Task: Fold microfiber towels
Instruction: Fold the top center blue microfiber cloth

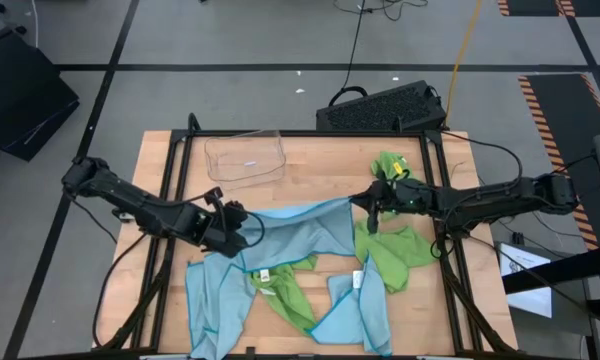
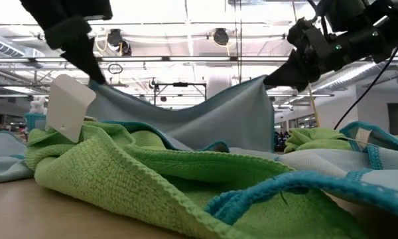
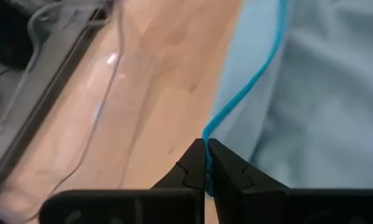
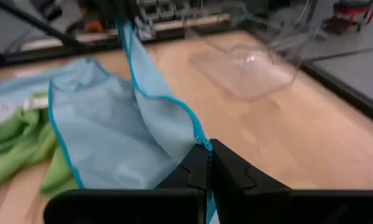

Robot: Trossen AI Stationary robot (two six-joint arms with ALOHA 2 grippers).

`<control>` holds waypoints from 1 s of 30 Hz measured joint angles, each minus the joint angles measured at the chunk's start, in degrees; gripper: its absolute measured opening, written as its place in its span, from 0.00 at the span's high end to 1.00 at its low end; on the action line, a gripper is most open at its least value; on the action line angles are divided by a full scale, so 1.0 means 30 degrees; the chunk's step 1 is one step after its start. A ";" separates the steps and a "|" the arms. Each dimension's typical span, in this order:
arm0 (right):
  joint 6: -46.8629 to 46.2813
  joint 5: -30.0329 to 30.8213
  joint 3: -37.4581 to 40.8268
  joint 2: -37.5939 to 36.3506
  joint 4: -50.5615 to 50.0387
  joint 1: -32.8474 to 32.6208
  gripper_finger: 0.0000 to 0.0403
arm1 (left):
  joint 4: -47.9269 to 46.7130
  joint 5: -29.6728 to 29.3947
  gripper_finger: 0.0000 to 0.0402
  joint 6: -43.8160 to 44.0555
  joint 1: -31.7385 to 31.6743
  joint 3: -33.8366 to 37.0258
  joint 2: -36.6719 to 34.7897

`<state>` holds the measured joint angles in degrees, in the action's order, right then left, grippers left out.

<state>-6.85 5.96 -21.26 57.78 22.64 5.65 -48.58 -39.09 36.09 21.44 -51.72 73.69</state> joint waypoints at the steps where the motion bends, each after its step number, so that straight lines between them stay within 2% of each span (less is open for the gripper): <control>1: 0.0007 -0.0013 0.0010 0.0000 0.0092 0.0000 0.99 | 0.0432 0.0022 0.98 -0.0275 0.0158 0.0000 0.0000; 10: -0.0902 -0.1101 0.0183 0.0007 -0.1782 -0.0051 0.99 | 0.0853 -0.0042 0.97 0.0702 0.1815 0.0000 0.0000; 17: -0.1074 -0.1071 0.1368 0.0001 -0.0377 -0.0051 0.99 | 0.0716 -0.2417 0.96 0.1622 0.2806 0.0012 0.0000; 23: -0.1065 -0.0893 0.1962 0.0001 0.1596 0.0110 0.99 | 0.0751 -0.3406 0.98 0.1745 0.2507 0.1000 0.0000; 30: 0.0023 0.0552 0.1962 0.0007 0.2729 0.0910 0.99 | 0.0740 -0.3504 0.96 0.1800 0.1256 0.2076 0.0000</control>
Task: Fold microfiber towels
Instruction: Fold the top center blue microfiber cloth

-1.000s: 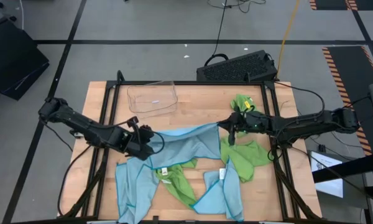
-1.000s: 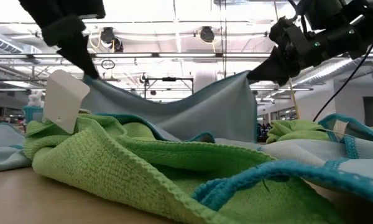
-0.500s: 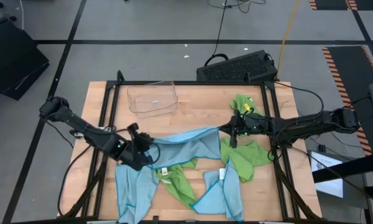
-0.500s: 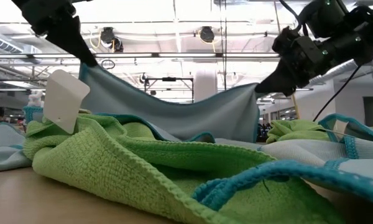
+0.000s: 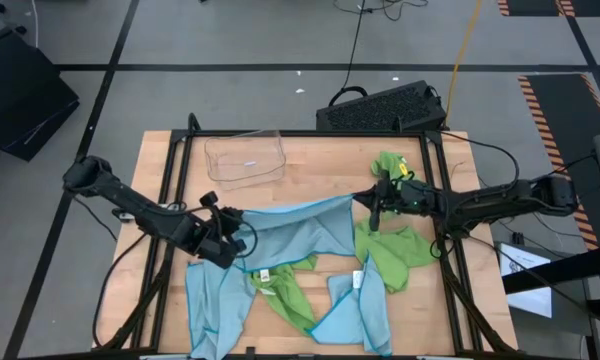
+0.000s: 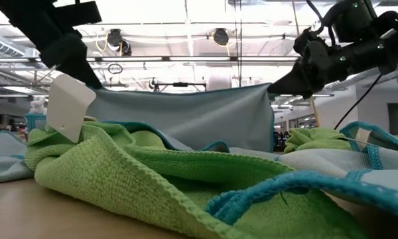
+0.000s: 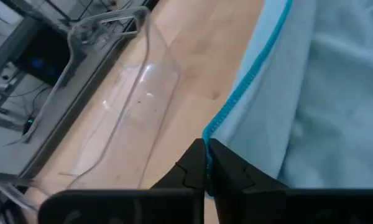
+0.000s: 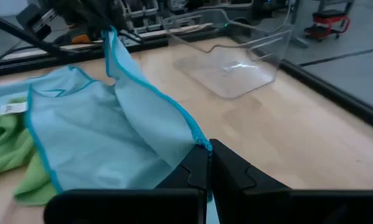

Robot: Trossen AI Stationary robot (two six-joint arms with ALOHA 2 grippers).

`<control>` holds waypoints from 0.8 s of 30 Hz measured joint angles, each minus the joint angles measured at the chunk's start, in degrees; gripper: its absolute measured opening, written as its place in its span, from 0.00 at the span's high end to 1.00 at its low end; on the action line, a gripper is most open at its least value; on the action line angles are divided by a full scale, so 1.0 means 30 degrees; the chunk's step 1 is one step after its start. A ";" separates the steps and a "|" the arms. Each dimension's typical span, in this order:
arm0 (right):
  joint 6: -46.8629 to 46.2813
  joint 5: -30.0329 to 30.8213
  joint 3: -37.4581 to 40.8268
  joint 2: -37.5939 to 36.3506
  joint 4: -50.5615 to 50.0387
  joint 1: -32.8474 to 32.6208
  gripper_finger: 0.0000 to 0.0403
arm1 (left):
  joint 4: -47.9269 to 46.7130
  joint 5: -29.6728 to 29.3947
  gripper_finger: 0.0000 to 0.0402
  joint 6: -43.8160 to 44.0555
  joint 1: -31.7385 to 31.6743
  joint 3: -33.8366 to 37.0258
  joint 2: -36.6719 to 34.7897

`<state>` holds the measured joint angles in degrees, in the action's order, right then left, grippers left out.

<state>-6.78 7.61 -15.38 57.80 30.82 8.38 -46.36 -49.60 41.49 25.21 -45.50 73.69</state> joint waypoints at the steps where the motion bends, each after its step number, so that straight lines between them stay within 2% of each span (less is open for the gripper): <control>1: -0.0002 -0.0036 0.0000 0.0000 0.0084 0.0172 0.99 | 0.0080 0.0000 0.97 -0.0167 -0.0157 -0.0007 0.0000; 4: -0.0351 -0.0357 0.0001 0.0000 0.0228 0.0350 0.99 | 0.0703 0.0118 0.99 -0.0664 -0.0456 -0.0007 0.0000; 9: -0.1412 -0.2354 0.0007 -0.0003 -0.0134 0.0101 0.99 | 0.1967 0.1042 0.96 -0.1221 -0.0212 -0.0019 0.0000; 13: -0.2382 -0.3571 0.0000 -0.0007 -0.1214 -0.0356 0.99 | 0.2209 0.1784 0.98 -0.1163 0.0456 -0.0022 0.0000; 20: -0.3498 -0.3634 0.0006 -0.0007 -0.3332 -0.1396 0.99 | 0.2445 0.2515 0.96 -0.0375 0.1794 -0.0022 0.0000; 24: -0.3959 -0.3611 0.0007 0.0002 -0.3997 -0.2158 0.99 | 0.2685 0.2565 0.98 -0.0007 0.2409 -0.0022 0.0000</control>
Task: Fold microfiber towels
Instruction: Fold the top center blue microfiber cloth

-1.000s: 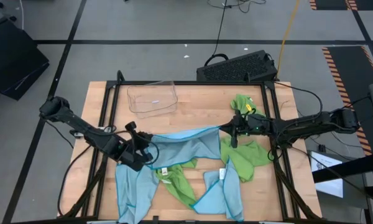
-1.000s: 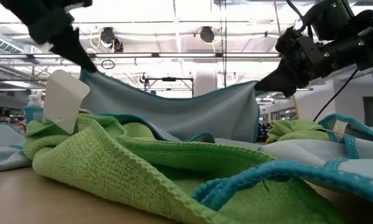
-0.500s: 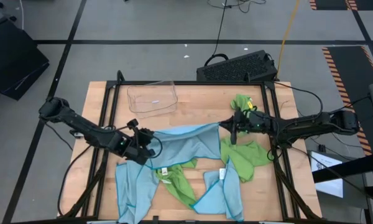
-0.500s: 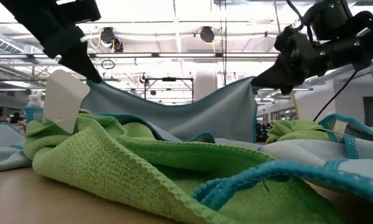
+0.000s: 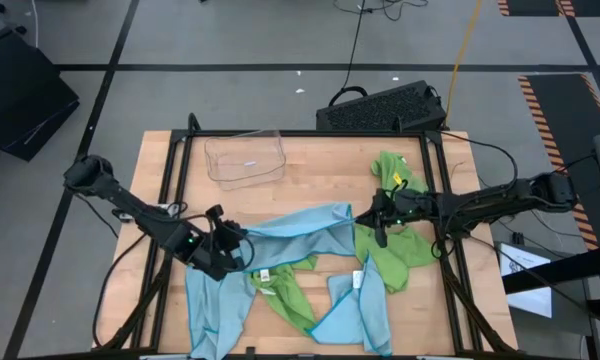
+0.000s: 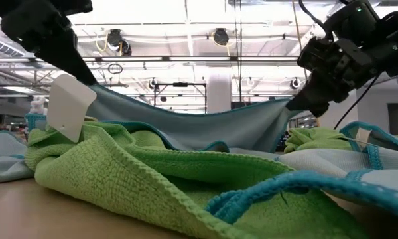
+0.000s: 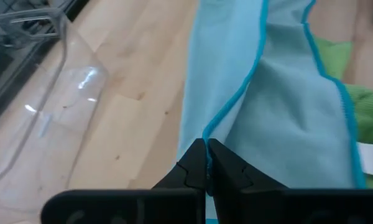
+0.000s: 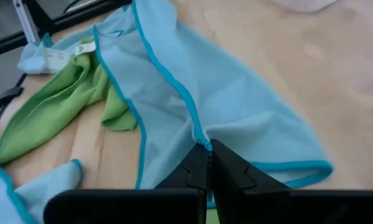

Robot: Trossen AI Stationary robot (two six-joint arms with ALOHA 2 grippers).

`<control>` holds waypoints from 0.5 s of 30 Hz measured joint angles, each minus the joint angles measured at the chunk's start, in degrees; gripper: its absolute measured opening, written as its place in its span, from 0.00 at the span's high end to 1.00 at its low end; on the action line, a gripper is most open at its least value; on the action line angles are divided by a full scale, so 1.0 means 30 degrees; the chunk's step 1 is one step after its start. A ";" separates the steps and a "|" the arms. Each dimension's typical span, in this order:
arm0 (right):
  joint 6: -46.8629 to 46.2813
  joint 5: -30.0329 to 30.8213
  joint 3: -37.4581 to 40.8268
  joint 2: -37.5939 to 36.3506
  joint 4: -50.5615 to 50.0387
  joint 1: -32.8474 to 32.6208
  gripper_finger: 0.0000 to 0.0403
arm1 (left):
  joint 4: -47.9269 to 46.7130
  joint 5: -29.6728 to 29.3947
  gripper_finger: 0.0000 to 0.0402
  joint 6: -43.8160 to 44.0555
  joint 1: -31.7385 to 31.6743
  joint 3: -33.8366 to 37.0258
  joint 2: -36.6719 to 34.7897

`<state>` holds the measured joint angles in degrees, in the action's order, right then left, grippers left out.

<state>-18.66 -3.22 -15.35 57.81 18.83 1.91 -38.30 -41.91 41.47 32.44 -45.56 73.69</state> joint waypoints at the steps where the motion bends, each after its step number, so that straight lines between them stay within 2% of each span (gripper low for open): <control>1: -0.0201 0.0006 0.0000 0.0043 -0.0023 -0.0170 0.99 | 0.0202 0.0016 0.98 0.0039 0.0156 0.0000 0.0000; 8: -0.1063 0.0191 0.0000 0.0659 0.0988 -0.1401 0.99 | 0.2097 0.0142 0.96 -0.0475 0.1109 -0.0007 0.0000; 12: -0.1048 0.1557 -0.0007 0.0704 0.2937 -0.1608 0.99 | 0.2142 0.0160 0.98 -0.0639 0.1584 -0.0007 0.0000; 15: -0.1054 0.1462 -0.0007 0.0697 0.3210 -0.1608 0.99 | 0.2124 0.0158 0.97 -0.0513 0.1812 -0.0007 0.0000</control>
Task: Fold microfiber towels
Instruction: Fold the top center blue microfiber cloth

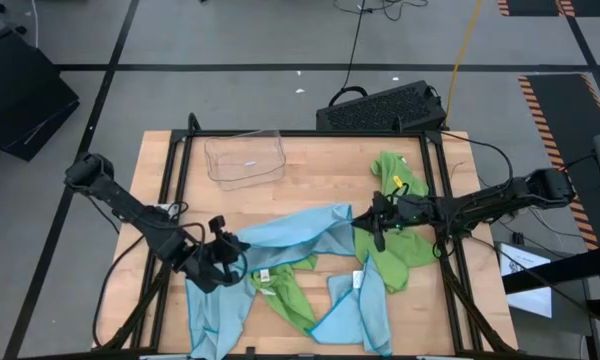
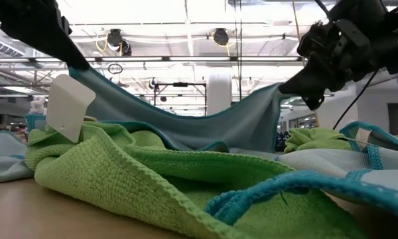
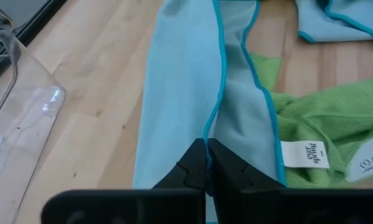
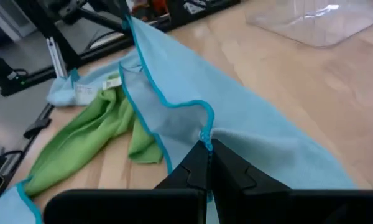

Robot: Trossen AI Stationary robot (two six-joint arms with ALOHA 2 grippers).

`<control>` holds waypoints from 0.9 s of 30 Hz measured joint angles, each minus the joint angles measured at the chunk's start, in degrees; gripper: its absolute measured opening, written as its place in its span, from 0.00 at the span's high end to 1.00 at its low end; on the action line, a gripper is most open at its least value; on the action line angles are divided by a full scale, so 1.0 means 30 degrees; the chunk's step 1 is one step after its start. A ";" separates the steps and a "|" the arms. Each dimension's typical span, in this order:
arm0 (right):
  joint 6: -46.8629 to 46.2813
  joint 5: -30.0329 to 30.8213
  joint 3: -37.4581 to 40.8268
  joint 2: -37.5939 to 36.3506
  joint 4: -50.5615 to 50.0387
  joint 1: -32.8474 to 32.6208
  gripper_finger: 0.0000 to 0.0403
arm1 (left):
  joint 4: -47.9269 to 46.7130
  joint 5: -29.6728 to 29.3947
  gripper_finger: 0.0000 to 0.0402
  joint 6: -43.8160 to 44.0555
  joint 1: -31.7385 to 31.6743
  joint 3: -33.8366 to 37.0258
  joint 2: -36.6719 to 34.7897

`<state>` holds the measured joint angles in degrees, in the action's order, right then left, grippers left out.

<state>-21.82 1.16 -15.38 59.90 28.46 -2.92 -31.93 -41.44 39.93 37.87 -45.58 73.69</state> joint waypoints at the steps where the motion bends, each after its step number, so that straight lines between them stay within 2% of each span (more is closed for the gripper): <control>1: -0.0023 -0.0283 0.0000 0.0000 -0.0210 0.0000 0.99 | -0.0001 -0.0002 0.97 0.0077 0.0049 0.0000 0.0000; 11: -0.1562 -0.1411 0.0000 0.0007 -0.2844 -0.0383 0.99 | 0.0007 0.0369 0.97 0.0462 0.0253 0.0011 0.0073; 19: -0.2571 -0.1418 0.0000 0.0187 -0.2876 -0.1272 0.99 | 0.1515 0.0924 0.99 0.1111 0.0246 0.1466 0.0073; 27: -0.2631 -0.1441 0.0000 0.1489 -0.2626 -0.1443 0.99 | 0.3396 0.1359 0.96 0.1400 0.0246 0.2741 0.0073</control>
<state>-29.71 -3.16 -15.38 64.37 20.59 -7.25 -21.75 -37.36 44.13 38.61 -37.36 73.91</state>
